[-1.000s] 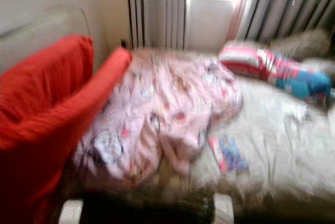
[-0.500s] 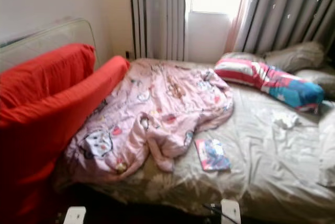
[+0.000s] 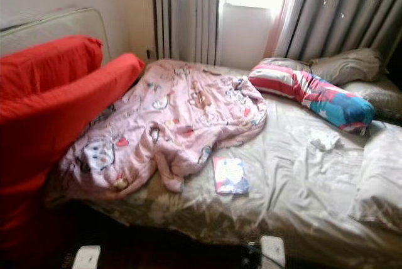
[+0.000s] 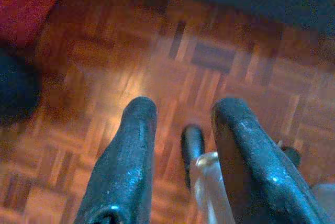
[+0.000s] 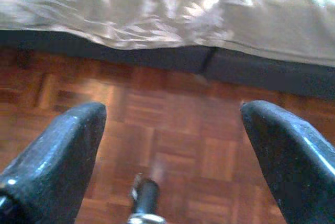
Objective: Clean up the room
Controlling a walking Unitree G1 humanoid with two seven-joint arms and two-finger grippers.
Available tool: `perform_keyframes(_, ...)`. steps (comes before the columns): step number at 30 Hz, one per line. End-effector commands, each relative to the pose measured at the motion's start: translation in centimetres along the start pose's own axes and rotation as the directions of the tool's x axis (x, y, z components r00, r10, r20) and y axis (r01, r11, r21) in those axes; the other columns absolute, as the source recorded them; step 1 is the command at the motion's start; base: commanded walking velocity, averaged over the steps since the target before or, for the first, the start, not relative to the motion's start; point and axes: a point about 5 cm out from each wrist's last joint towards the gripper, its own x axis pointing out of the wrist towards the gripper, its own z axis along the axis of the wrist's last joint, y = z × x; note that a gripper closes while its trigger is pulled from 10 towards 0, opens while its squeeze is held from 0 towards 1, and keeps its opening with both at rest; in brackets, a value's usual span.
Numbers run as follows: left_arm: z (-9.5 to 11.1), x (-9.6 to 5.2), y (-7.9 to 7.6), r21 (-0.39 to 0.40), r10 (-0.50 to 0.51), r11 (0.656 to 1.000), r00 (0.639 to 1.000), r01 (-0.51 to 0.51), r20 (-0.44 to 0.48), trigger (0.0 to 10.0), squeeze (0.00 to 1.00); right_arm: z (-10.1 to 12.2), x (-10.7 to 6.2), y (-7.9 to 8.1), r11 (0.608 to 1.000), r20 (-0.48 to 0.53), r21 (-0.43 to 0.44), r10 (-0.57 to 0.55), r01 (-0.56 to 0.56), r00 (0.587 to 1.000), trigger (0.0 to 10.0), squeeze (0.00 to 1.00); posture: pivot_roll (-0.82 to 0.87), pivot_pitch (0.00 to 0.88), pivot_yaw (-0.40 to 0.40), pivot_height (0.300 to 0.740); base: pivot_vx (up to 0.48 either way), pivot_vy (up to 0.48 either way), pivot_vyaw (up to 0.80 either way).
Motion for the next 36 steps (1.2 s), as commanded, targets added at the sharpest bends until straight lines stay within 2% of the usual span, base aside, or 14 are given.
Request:
perform_keyframes(1, 0.30, 0.06, -0.81, -0.002, -0.019, 1.000, 1.000, 0.019, 0.004, 10.0, 0.00, -0.14, -0.19, -1.22, 0.999, -0.005, 0.006, -0.033, 0.033, 0.999, 10.0, 0.00, 0.02, 0.000, -0.064, 0.740, 0.000, -0.292, 0.00)
perform_keyframes(14, 0.19, 0.05, -0.88, 0.000, -0.024, 1.000, 1.000, 0.024, 0.000, 10.0, 0.00, -0.11, -0.21, -1.31, 0.999, -0.004, -0.029, -0.031, 0.031, 1.000, 10.0, 0.00, 0.01, 0.000, -0.063, 0.740, 0.000, -0.289, 0.00)
perform_keyframes(16, 0.19, 0.05, -0.87, 0.003, -0.024, 1.000, 1.000, 0.024, 0.000, 10.0, 0.00, -0.08, -0.21, -1.29, 0.999, -0.003, -0.038, -0.027, 0.027, 1.000, 10.0, 0.00, 0.01, 0.000, -0.059, 0.740, 0.000, -0.287, 0.80)
perform_keyframes(21, 0.14, 0.04, -0.86, 0.007, -0.024, 1.000, 1.000, 0.024, 0.000, 10.0, 0.00, -0.19, -0.23, -1.29, 0.999, -0.004, -0.027, -0.027, 0.027, 1.000, 10.0, 0.00, 0.00, 0.000, -0.057, 0.740, 0.000, -0.287, 0.79)
perform_keyframes(36, -0.07, 0.01, -0.85, 0.017, -0.029, 0.999, 1.000, 0.029, -0.005, 10.0, 0.00, -0.47, -0.27, -1.31, 1.000, -0.011, -0.005, -0.031, 0.031, 0.999, 10.0, 0.00, 0.00, 0.000, -0.055, 0.740, 0.000, -0.288, 0.00)
